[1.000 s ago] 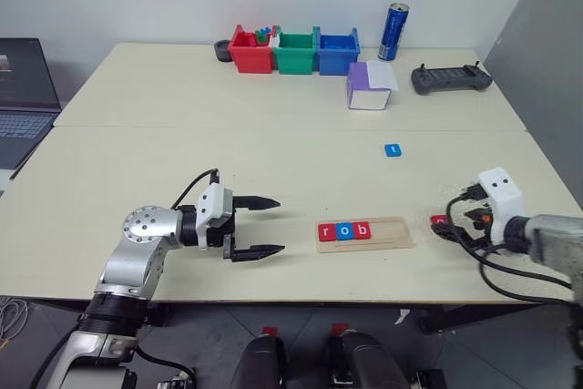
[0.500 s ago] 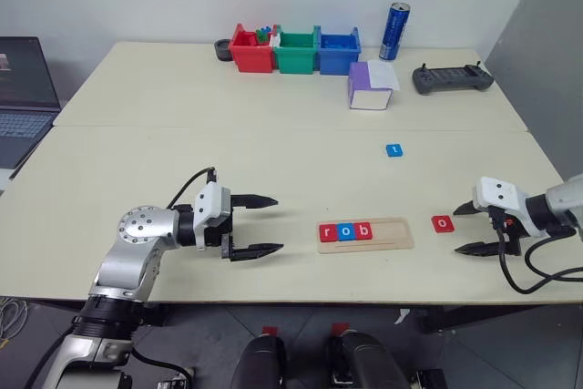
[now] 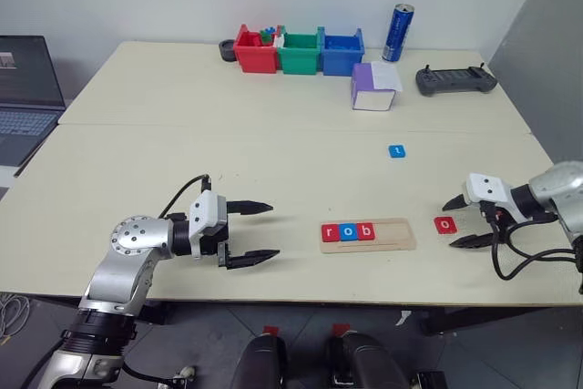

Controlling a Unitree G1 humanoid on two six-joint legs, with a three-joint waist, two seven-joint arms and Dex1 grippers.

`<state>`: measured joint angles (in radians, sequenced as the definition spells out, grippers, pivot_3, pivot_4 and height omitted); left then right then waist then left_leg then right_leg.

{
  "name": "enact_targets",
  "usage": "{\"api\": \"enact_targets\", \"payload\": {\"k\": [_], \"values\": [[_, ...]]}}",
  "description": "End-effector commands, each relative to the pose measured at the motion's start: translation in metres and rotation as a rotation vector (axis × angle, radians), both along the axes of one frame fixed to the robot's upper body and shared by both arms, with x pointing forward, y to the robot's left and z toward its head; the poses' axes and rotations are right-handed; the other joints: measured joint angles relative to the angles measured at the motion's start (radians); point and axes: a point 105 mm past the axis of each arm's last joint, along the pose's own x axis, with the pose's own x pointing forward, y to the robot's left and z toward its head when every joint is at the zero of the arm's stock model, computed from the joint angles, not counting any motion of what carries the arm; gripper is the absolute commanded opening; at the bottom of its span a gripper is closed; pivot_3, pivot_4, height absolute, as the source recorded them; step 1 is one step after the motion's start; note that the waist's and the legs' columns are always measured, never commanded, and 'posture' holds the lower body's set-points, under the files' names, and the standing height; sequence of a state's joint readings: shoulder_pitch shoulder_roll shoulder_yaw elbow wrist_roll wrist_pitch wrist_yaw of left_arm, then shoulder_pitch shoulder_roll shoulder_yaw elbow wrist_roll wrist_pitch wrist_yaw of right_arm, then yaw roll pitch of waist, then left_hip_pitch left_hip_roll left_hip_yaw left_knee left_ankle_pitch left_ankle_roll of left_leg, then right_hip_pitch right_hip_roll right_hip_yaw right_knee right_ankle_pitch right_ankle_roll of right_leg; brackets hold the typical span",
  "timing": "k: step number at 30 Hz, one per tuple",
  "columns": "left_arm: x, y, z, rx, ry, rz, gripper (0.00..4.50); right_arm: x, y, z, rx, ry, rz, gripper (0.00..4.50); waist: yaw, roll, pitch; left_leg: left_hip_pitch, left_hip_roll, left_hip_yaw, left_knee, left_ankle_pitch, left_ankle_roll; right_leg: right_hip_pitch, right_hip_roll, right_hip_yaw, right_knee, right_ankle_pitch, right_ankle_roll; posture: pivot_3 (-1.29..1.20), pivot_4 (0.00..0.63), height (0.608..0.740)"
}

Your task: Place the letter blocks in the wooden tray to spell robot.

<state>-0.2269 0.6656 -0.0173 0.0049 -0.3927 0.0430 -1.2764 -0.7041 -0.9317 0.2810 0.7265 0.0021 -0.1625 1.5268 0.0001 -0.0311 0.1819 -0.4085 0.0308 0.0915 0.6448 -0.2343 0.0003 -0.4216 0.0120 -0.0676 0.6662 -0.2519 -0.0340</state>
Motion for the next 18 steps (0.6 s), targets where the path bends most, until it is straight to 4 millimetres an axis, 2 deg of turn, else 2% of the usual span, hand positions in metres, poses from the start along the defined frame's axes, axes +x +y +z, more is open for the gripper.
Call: {"api": "enact_targets", "payload": {"k": [1, 10, 13, 18], "values": [[-0.001, 0.002, 0.009, 0.0, -0.035, -0.001, 4.5, -0.002, -0.001, 0.008, -0.022, 0.01, 0.053, 4.46, 0.0, 0.0, 0.0, 0.0, 0.0, 0.0, 0.0, 0.0, 0.0, 0.0, 0.0, 0.0, 0.0, 0.0, 0.0, 0.0, 0.15, 0.74], [0.001, 0.001, 0.011, -0.004, -0.04, 0.001, 4.5, 0.0, -0.006, -0.003, -0.053, 0.019, 0.039, 4.46, -0.001, 0.0, 0.0, 0.002, 0.0, 0.001, 0.0, 0.0, 0.0, 0.001, 0.0, 0.001, 0.001, 0.0, 0.0, 0.0, 0.15, 0.74], [0.002, 0.001, 0.012, -0.006, -0.042, 0.001, 4.5, -0.002, -0.004, -0.004, -0.039, 0.041, 0.045, 3.89, -0.001, 0.0, 0.0, 0.003, 0.0, 0.002, 0.0, 0.0, 0.0, 0.002, 0.0, 0.002, 0.002, 0.0, 0.0, 0.0, 0.15, 0.74], [0.002, 0.003, 0.013, -0.004, -0.044, 0.005, 4.5, 0.0, -0.004, -0.004, -0.043, 0.043, 0.046, 2.21, -0.001, 0.0, 0.0, 0.006, 0.0, 0.004, 0.0, 0.0, 0.0, 0.002, 0.0, 0.004, 0.006, -0.001, -0.001, 0.0, 0.15, 0.74]]}}
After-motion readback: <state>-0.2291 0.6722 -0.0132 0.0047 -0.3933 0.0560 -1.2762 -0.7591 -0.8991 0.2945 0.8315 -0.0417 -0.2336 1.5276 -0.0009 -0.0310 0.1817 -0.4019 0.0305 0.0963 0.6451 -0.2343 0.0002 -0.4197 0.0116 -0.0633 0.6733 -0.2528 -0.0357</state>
